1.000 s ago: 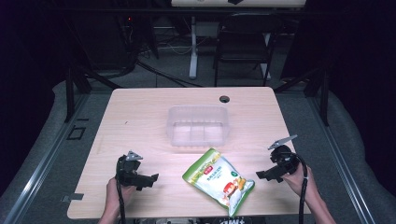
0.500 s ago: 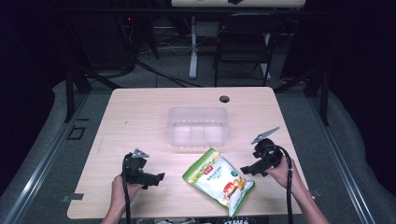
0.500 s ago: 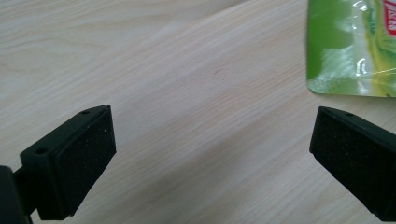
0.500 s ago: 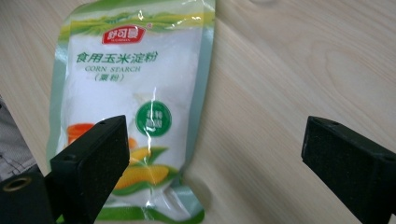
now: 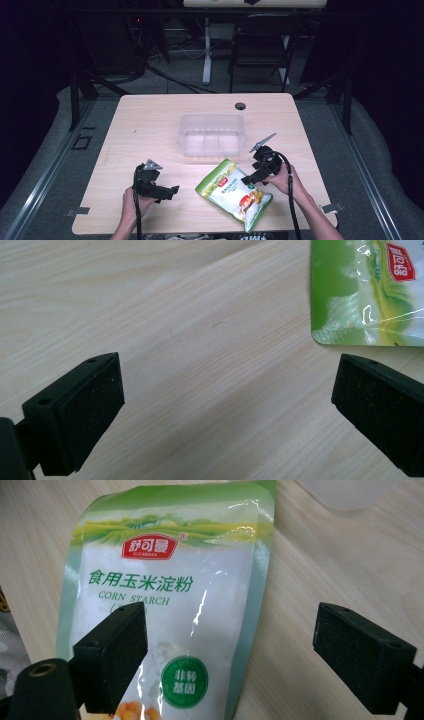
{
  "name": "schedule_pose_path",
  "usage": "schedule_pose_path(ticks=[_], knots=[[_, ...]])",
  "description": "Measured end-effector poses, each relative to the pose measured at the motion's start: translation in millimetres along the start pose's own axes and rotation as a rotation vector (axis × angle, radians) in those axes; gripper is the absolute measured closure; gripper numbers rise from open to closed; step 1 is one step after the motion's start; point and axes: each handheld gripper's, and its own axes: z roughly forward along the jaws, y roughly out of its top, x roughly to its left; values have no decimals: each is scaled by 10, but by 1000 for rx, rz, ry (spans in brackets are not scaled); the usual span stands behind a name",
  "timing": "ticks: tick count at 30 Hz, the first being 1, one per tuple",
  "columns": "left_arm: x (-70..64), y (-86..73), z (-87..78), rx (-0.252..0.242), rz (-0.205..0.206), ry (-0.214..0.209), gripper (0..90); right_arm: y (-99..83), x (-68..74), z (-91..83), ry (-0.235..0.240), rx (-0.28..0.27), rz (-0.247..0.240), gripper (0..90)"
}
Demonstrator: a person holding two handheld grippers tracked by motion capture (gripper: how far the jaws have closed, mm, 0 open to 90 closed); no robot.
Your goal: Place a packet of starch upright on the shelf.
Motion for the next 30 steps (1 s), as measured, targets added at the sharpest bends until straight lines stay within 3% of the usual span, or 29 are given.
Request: schedule_pose_path(ticks=[11, 12, 17, 26, 28, 29, 30], knots=[[-40, 20, 57, 12, 8, -3, 1, 188, -47, 187, 17, 11, 18, 198], [-38, 21, 61, 20, 9, -4, 1, 192, -43, 212, 22, -8, 35, 203], [-17, 14, 52, 17, -3, 2, 1, 283, -76, 315, 39, 27, 12, 213], [-21, 8, 57, 12, -4, 3, 1, 371, -82, 445, 46, 31, 17, 216], [-10, 8, 55, 13, 4, 6, 2, 382, -57, 487, 65, 11, 37, 219], [-7, 7, 55, 12, 3, 8, 2, 397, -75, 474, 46, 48, 3, 223], [-4, 4, 57, 11, -5, 7, 2, 399, -58, 501, 52, 27, 25, 258]])
